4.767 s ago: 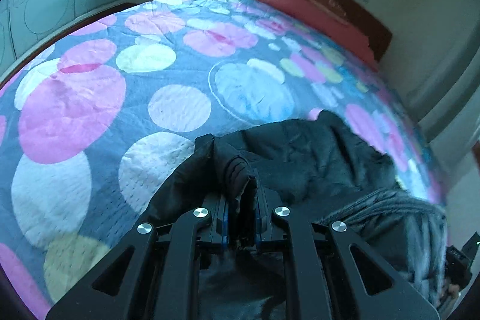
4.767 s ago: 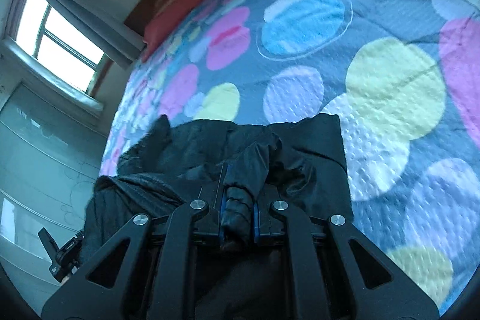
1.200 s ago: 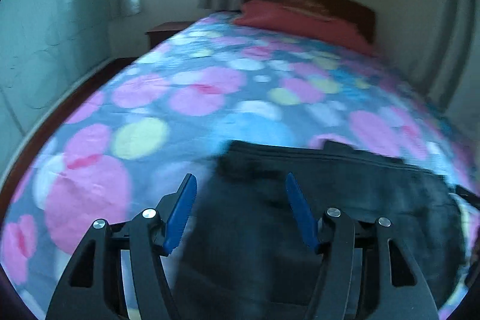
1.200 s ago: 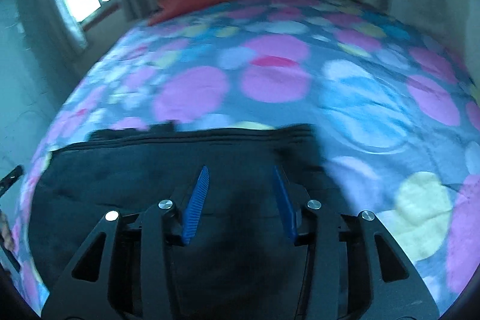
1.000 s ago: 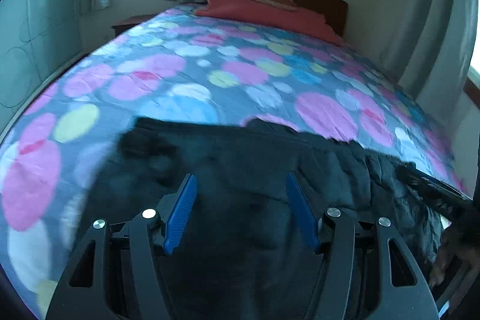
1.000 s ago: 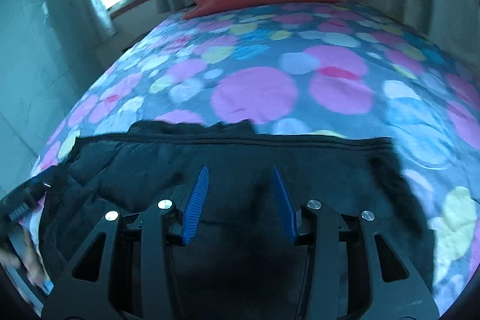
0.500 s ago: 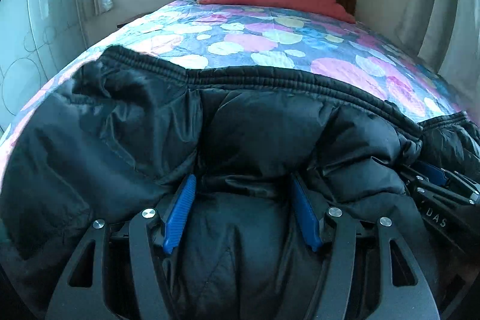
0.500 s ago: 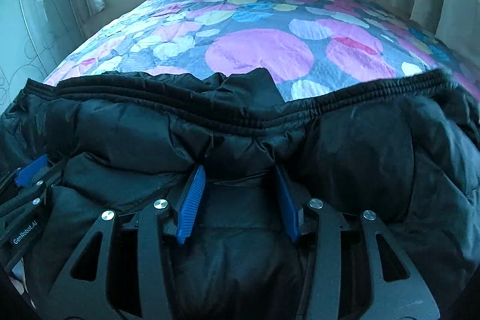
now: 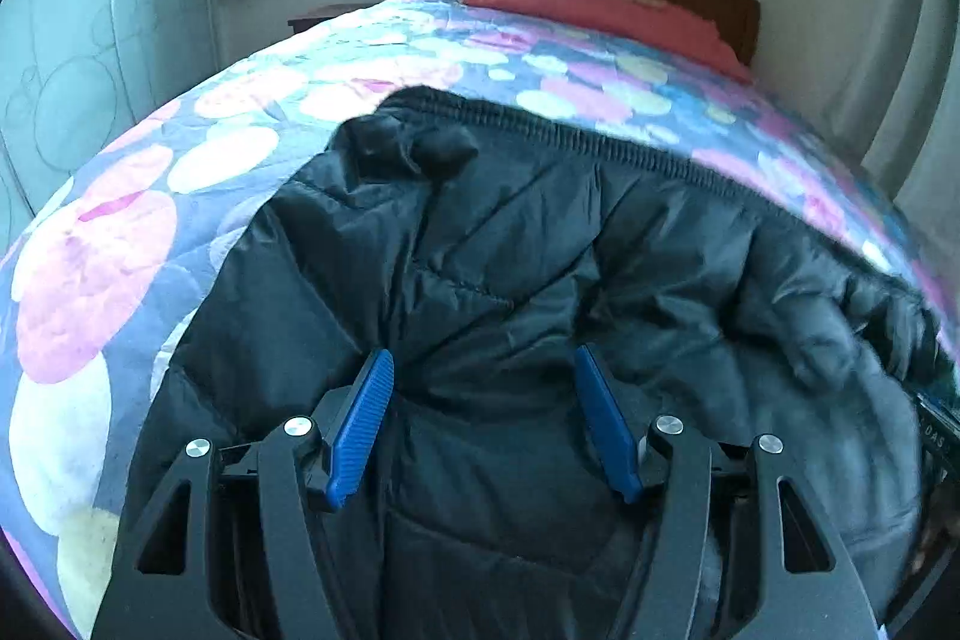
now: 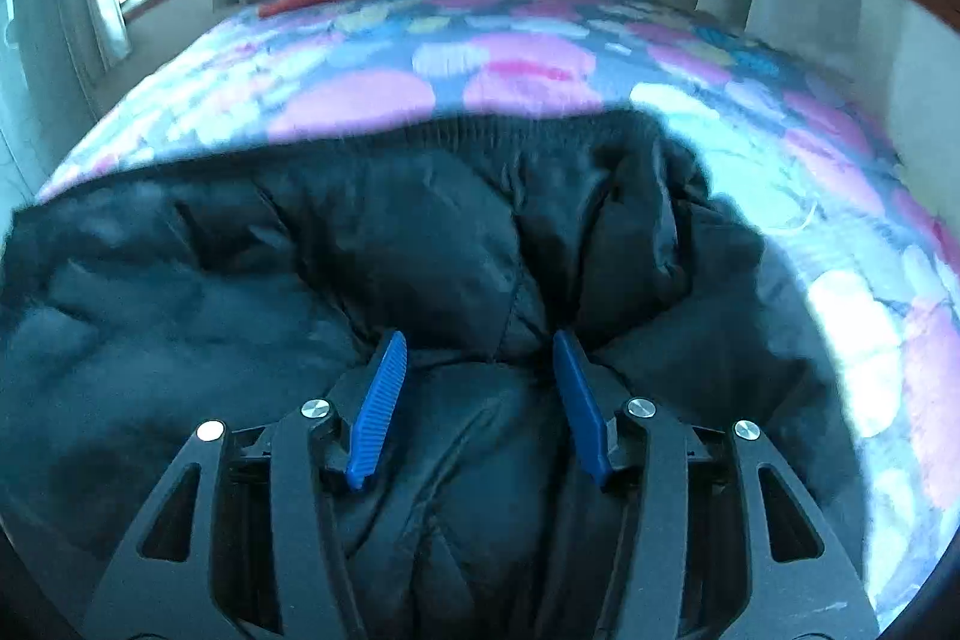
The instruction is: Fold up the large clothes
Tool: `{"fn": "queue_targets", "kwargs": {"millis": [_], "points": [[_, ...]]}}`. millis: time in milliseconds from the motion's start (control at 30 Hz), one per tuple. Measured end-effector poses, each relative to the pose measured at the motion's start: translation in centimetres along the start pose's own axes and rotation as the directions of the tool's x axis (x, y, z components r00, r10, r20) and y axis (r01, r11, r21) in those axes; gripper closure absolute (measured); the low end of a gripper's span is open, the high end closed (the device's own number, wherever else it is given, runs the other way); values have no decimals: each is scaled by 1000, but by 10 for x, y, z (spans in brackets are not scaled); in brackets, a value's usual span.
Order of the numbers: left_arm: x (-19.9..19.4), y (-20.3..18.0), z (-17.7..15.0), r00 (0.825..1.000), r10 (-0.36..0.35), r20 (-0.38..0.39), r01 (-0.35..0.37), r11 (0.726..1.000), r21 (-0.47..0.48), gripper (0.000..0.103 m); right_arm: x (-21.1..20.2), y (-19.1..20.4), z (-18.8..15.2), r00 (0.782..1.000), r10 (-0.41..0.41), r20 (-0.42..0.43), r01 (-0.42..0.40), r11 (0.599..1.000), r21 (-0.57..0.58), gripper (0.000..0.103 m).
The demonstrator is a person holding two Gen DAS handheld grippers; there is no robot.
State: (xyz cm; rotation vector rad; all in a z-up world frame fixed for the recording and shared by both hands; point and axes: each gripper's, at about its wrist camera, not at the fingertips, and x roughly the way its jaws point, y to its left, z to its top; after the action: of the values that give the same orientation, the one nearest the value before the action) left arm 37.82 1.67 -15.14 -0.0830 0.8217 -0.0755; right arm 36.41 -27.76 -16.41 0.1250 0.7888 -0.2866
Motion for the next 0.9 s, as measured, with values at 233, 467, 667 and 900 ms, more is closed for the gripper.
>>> {"fn": "queue_targets", "kwargs": {"millis": [233, 467, 667, 900], "points": [[1, -7, -2, 998, 58, -3, -57, 998, 36, 42, -12, -2, 7, 1000, -16, 6, 16, 1000, -3, 52], [-44, 5, -23, 992, 95, 84, -92, 995, -33, 41, -54, -28, -13, 993, -90, 78, 90, 996, 10, 50], [-32, 9, -33, 991, 115, 64, -113, 993, -37, 41, -34, -24, -36, 990, -115, 84, 118, 993, -32, 48], [-17, 14, -35, 994, 98, 39, -96, 994, -45, 42, -21, -29, -35, 994, -89, 65, 89, 996, 0, 48]]}}
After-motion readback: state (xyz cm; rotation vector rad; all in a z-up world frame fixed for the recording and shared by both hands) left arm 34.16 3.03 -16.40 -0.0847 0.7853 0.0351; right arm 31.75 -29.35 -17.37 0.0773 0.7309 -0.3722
